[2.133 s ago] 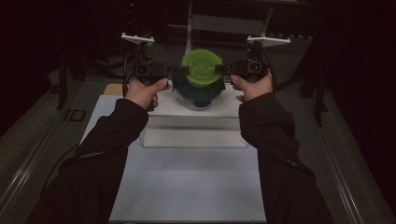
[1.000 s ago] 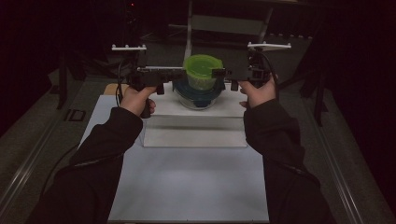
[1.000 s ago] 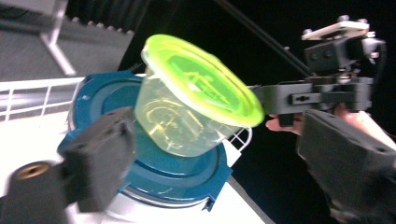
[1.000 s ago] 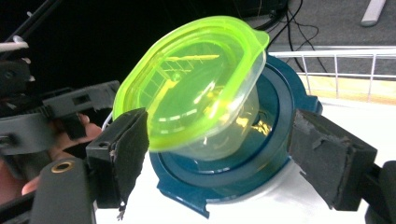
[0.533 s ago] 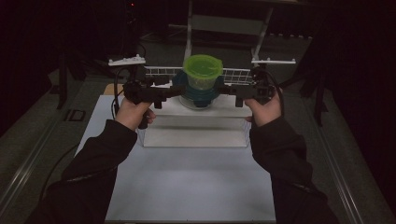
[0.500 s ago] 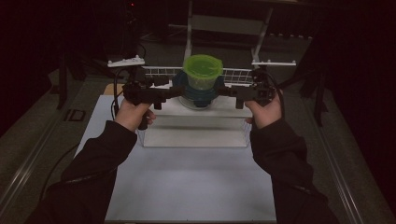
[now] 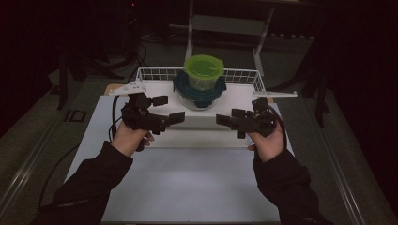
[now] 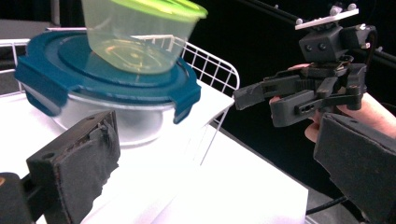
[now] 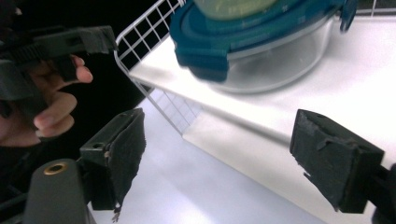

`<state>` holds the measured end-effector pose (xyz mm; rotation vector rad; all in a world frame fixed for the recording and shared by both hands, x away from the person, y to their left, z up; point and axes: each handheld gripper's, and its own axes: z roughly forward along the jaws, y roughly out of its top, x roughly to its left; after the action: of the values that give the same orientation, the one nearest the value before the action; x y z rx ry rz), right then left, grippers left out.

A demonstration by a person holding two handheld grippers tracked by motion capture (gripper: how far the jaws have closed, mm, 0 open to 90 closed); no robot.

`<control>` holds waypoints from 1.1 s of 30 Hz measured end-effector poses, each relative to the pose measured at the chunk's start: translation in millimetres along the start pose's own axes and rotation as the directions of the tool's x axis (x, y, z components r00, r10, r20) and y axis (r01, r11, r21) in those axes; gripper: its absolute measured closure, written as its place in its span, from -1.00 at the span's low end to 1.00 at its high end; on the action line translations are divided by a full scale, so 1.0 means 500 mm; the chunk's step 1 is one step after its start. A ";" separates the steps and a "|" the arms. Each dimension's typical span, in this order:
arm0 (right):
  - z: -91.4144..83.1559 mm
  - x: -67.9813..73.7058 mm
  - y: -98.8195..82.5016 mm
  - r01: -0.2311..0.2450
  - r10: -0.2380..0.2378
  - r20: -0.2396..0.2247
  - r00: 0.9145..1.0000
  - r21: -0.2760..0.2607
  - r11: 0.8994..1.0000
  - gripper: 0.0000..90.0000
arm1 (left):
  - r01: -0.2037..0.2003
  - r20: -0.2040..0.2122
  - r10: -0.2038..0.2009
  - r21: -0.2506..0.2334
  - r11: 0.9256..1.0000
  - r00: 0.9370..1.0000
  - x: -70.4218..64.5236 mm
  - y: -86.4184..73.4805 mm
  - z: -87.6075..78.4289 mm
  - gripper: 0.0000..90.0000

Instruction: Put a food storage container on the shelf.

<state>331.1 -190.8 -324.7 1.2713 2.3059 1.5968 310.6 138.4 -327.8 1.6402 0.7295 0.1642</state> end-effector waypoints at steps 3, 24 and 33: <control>0.001 0.000 -0.026 0.012 -0.012 0.008 1.000 -0.003 1.000 -0.61 | -0.023 0.004 0.023 0.002 1.000 1.000 -0.013 -0.022 -0.001 -0.99; 0.014 -0.024 -0.188 0.060 -0.060 0.002 0.998 -0.001 0.998 -0.63 | -0.109 0.084 0.100 0.108 0.988 0.991 -0.067 -0.188 0.008 -0.99; 0.024 -0.054 -0.264 0.030 -0.031 0.003 1.000 0.016 0.999 -0.62 | -0.107 0.106 0.091 0.158 0.982 0.990 -0.069 -0.269 0.023 -0.99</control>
<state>277.3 -215.5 -446.2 1.2350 2.3286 1.5687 240.1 113.7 -445.5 1.8297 0.5991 0.0959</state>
